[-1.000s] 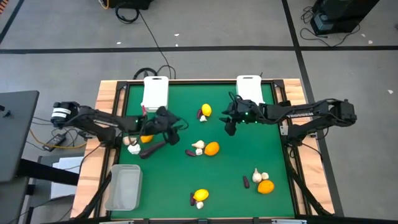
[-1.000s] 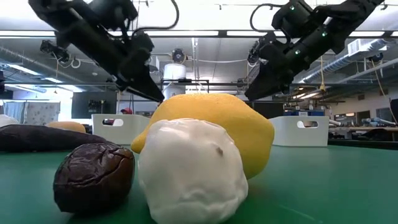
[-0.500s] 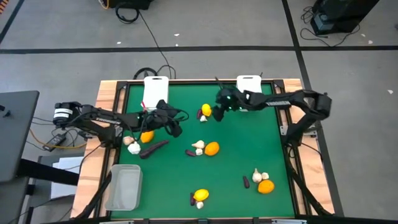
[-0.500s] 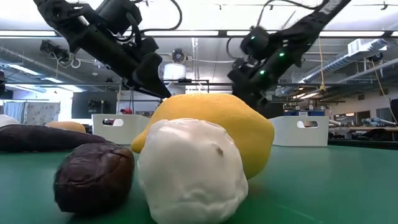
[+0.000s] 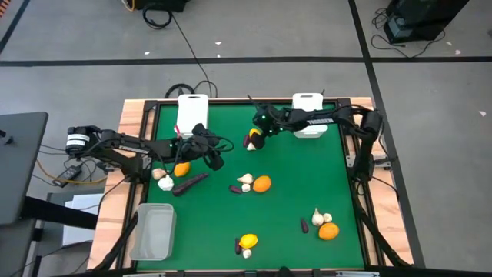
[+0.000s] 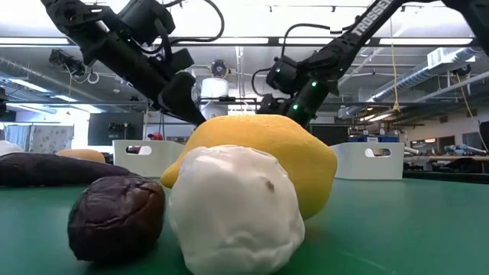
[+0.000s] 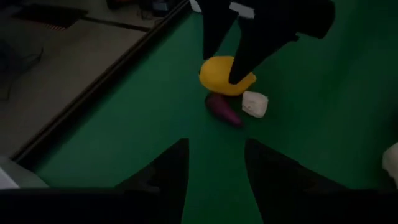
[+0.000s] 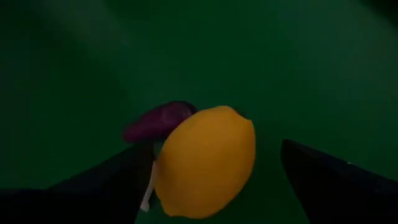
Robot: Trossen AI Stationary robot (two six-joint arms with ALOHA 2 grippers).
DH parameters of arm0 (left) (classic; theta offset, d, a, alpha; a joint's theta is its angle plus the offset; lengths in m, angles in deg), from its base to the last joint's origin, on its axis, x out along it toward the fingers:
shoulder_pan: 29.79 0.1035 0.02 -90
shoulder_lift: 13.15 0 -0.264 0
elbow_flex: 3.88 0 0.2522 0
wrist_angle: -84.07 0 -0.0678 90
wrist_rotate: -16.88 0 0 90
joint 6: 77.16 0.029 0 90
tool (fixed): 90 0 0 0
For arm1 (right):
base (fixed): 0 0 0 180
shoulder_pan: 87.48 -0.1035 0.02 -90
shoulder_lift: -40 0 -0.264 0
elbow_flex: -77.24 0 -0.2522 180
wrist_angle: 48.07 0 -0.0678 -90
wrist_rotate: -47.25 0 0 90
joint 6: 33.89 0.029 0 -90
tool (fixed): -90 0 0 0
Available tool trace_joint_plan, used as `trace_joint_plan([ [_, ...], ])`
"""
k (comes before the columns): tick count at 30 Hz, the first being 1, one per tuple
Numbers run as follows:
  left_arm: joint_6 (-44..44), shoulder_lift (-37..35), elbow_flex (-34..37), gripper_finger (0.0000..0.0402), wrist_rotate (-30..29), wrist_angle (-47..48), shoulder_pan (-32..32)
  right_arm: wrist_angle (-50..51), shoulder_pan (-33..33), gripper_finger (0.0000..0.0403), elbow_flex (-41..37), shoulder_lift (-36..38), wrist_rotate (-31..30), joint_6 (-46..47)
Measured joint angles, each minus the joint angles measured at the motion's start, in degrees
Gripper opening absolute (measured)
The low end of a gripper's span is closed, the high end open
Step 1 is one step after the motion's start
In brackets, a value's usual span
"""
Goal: Sort produce into baskets
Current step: Put the top lemon into the right white bin
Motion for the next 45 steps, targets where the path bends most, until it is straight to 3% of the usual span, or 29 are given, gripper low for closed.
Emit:
trace_joint_plan([
  [5, -0.03, 0.0, 0.01, 0.0163, -0.02, 1.19, -0.01, 2.7, 0.16, 0.0346, 2.05, -2.49, 0.57, -0.49],
  [15, -0.07, 0.0, 0.02, 0.0163, -0.02, 1.42, -0.01, 4.2, 0.23, 0.0247, 2.14, -1.86, 0.58, -0.55],
  [20, -1.88, 0.0, 0.02, 0.0163, 0.2, 1.53, -0.05, 5.83, 0.31, 0.0247, 2.12, -1.0, 0.8, -1.02],
  [25, -2.68, 0.0, 0.06, 0.0163, 2.39, 1.9, -0.05, 10.29, 0.31, 0.0254, 2.12, 4.31, 0.41, -3.77],
  [30, -3.19, 0.0, 0.06, 0.0163, 2.45, 1.89, -0.05, 14.78, 0.14, 0.025, 2.12, 12.04, -4.12, -5.42],
  [38, -2.06, 0.0, 0.04, 0.0163, 2.51, 1.88, -0.12, 26.84, 2.65, 0.0251, 2.12, 23.35, -17.6, -7.45],
  [45, -1.81, 0.0, 0.04, 0.0163, 2.53, 1.86, -0.12, 40.15, 9.14, 0.0252, 2.03, 25.73, -18.56, -5.05],
])
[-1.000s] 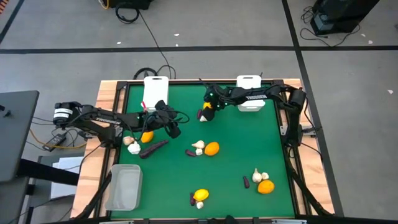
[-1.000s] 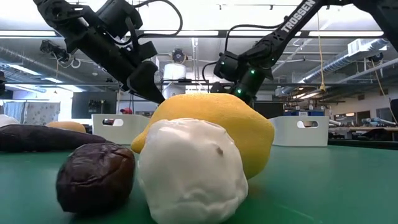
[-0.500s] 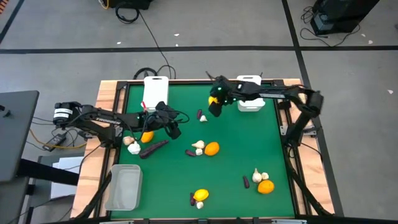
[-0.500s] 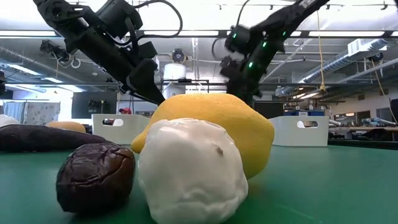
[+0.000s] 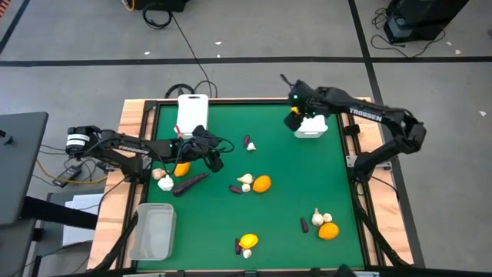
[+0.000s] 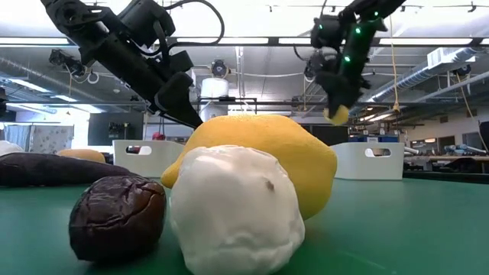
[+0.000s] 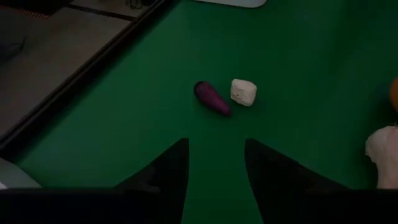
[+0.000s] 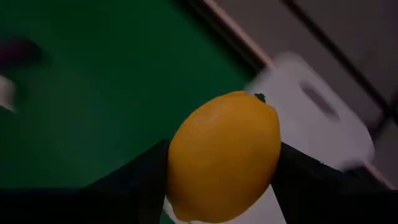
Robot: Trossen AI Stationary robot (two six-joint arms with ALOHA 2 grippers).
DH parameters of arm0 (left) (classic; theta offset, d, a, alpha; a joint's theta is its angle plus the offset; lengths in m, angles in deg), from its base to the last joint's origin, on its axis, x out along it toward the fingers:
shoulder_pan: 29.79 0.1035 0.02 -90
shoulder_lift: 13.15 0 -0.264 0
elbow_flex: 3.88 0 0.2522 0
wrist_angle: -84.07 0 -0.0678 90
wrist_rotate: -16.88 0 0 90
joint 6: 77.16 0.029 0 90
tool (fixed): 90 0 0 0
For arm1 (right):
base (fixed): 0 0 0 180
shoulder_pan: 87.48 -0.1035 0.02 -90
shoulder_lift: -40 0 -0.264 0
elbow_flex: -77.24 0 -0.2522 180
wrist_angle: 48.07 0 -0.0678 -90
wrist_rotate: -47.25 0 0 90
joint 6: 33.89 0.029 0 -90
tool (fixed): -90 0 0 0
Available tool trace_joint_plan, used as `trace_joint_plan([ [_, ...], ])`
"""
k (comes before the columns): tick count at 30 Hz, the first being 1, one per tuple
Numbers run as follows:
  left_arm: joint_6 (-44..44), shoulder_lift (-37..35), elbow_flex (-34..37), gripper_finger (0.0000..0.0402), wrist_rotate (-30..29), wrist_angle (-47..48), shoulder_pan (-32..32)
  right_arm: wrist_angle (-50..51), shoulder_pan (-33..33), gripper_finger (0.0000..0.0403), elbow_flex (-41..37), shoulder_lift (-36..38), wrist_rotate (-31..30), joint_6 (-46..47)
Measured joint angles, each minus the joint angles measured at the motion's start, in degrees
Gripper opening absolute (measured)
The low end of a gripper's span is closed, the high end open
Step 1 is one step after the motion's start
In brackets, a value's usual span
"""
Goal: Sort produce into baskets
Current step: Put the top lemon into the right white bin, then put the lemon on the right white bin
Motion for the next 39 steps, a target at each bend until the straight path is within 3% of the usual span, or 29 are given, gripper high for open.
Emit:
trace_joint_plan([
  [8, -0.15, 0.0, 0.0, 0.0163, 0.04, 0.29, -0.02, -0.15, 8.7, 0.0252, -2.93, -1.54, 1.13, -1.27],
  [14, -1.0, -0.02, 0.0, 0.0163, 0.07, 2.47, -0.02, -5.87, 15.31, 0.0254, -8.48, -5.21, 9.65, -2.9],
  [20, -1.27, -0.02, 0.0, 0.0163, 0.05, 2.3, -0.02, -12.89, 16.78, 0.0287, -11.9, -8.04, 11.02, -3.71],
  [28, -1.29, -0.02, 0.0, 0.0163, 0.05, 2.56, -0.02, -14.22, 16.81, 0.033, -12.11, -10.38, 10.96, -4.9],
  [36, -4.4, -0.3, -0.11, 0.0163, 6.43, 4.87, -0.01, -14.37, 16.11, 0.0331, -12.04, -1.91, 10.14, -3.81],
  [39, -6.44, -1.16, -3.68, 0.0163, 7.89, 16.36, -0.03, -13.96, 14.23, 0.033, -12.04, 2.71, 10.36, -2.02],
])
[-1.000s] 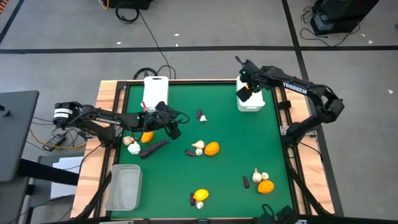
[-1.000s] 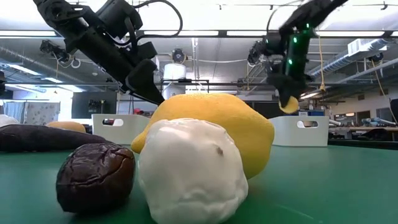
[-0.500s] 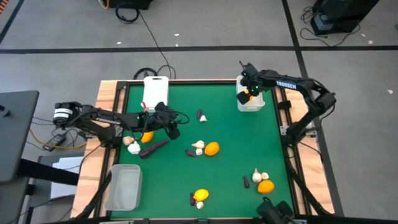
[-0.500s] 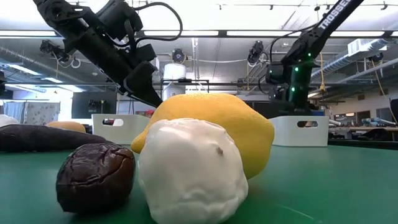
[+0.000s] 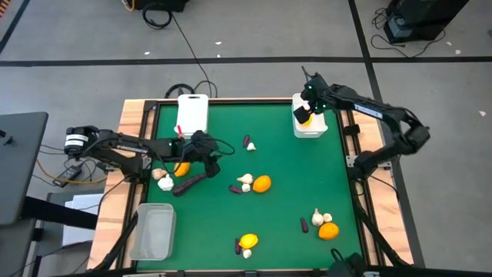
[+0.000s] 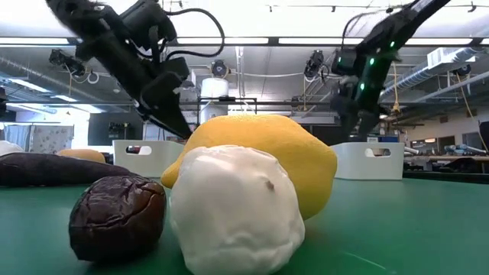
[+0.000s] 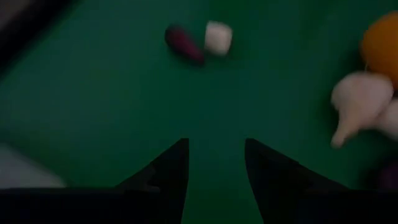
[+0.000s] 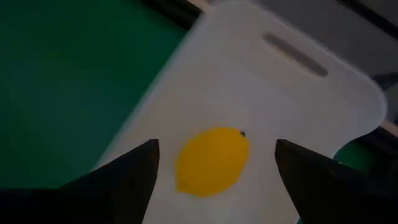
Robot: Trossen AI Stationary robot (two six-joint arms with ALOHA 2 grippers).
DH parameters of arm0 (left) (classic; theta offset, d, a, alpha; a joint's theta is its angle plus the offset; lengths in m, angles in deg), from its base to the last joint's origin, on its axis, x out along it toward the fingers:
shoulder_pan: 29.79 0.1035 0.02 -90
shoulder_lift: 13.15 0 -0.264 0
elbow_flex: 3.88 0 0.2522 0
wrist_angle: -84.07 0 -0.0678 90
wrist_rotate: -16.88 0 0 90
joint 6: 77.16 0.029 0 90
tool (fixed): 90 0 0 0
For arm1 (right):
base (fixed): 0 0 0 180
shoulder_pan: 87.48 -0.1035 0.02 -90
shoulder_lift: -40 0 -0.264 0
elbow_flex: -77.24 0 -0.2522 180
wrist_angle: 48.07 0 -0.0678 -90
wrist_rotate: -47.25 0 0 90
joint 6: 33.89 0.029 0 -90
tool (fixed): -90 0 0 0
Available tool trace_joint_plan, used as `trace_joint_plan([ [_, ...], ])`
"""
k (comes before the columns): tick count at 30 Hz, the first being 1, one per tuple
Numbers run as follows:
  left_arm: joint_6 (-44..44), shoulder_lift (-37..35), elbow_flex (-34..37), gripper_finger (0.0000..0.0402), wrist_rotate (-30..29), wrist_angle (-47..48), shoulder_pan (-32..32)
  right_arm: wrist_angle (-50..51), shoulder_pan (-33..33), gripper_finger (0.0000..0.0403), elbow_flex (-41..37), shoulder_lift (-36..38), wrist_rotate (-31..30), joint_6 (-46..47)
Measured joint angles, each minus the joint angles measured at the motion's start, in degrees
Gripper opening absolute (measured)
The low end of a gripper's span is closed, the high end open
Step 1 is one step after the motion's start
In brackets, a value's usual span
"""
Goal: Sort produce into baskets
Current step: Put the lemon on the right white bin
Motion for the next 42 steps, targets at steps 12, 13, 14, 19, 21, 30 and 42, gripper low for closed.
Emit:
trace_joint_plan([
  [12, -15.64, -0.35, -17.86, 0.0166, 1.06, 51.4, -1.82, -3.03, -13.39, 0.0329, 0.02, 8.71, -1.55, 2.6],
  [13, -17.14, -0.36, -18.11, 0.0168, 1.04, 53.66, -2.03, -3.86, -14.45, 0.0329, 0.02, 8.59, -1.78, 2.62],
  [14, -18.45, -0.37, -18.13, 0.0171, 1.05, 55.47, -2.19, -4.85, -15.38, 0.0329, -0.07, 8.53, -1.84, 2.59],
  [19, -22.17, -0.35, -15.53, 0.0201, 2.33, 58.24, -3.22, -8.71, -19.35, 0.0329, -2.23, 8.52, -2.25, 2.47],
  [21, -22.53, -0.33, -13.53, 0.0218, 4.42, 57.01, -3.43, -8.94, -20.42, 0.0329, -3.0, 8.54, -2.38, 2.47],
  [30, -25.04, -0.29, -6.57, 0.0295, 6.41, 51.67, -3.31, -11.07, -22.48, 0.0329, -6.84, 8.54, -2.38, 3.41],
  [42, -23.35, -0.29, -1.5, 0.0256, 0.75, 44.59, -3.25, -17.97, -23.28, 0.0329, -8.02, 8.54, -2.38, 7.76],
])
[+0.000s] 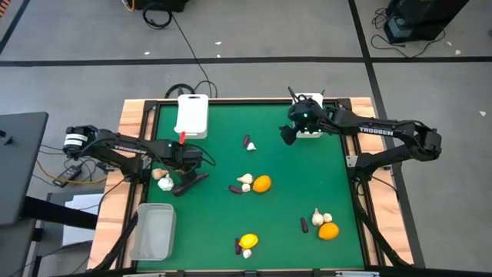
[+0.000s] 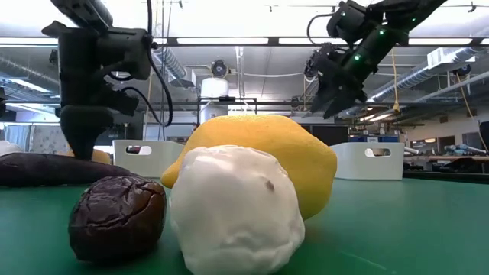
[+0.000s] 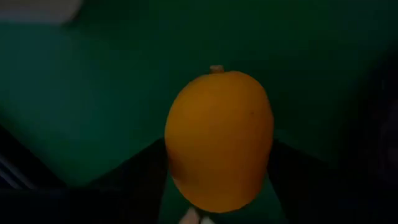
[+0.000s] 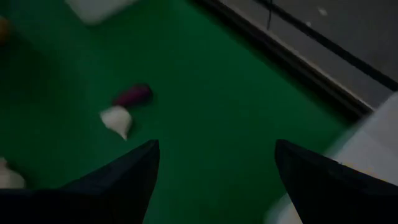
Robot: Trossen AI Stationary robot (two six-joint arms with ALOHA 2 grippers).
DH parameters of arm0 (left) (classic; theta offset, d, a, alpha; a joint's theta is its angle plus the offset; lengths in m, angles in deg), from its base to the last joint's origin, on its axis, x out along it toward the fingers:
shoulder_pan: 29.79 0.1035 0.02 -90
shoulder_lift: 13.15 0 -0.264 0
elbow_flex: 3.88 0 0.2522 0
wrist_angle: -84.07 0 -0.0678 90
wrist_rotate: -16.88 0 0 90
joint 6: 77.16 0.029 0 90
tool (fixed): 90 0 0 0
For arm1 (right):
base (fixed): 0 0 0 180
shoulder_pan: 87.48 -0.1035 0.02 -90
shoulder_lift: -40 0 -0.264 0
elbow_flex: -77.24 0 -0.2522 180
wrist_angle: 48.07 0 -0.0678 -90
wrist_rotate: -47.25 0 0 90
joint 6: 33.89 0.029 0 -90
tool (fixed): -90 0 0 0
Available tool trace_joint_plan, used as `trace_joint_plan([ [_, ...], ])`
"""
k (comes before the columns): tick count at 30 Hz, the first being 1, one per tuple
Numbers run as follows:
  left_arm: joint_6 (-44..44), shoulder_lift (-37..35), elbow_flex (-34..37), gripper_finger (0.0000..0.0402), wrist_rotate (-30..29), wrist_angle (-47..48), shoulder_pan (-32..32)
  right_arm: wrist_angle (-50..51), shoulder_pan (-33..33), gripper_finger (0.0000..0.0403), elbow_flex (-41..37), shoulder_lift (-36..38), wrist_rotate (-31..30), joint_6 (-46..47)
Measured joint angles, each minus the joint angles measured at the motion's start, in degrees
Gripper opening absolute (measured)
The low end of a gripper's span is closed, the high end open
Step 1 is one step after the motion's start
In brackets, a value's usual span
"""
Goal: Sort produce into baskets
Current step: Put the lemon on the right white bin
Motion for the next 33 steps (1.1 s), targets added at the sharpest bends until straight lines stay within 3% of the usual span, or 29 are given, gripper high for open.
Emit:
trace_joint_plan([
  [4, 1.35, 0.0, -0.85, 0.0227, -4.76, -2.49, 0.0, -8.98, -2.61, 0.0329, -3.03, -0.02, 2.25, 0.9],
  [9, 10.77, 0.0, -4.35, 0.0231, -11.02, -10.39, -0.17, -23.15, -4.7, 0.0329, -7.85, -0.02, 3.99, 5.46],
  [12, 20.22, 0.0, -5.73, 0.0236, -12.02, -19.46, -0.33, -30.6, -5.11, 0.0329, -10.03, -0.02, 8.27, 8.16],
  [17, 33.69, 0.0, -6.1, 0.0238, -11.08, -38.22, -0.59, -34.26, -5.45, 0.0329, -11.17, -0.02, 17.41, 8.04],
  [22, 39.79, 0.85, -6.16, 0.0238, -10.78, -56.22, -0.16, -35.23, -6.95, 0.0329, -11.24, -0.02, 17.37, -1.58],
  [28, 41.78, 4.61, -6.16, 0.0239, -3.11, -71.12, 4.6, -38.07, -7.21, 0.0329, -11.09, 0.78, 16.03, -2.04],
  [33, 40.57, 10.7, -6.84, 0.0239, 6.03, -81.49, 9.79, -35.65, -8.7, 0.0323, -10.93, 6.43, 6.21, -2.73],
])
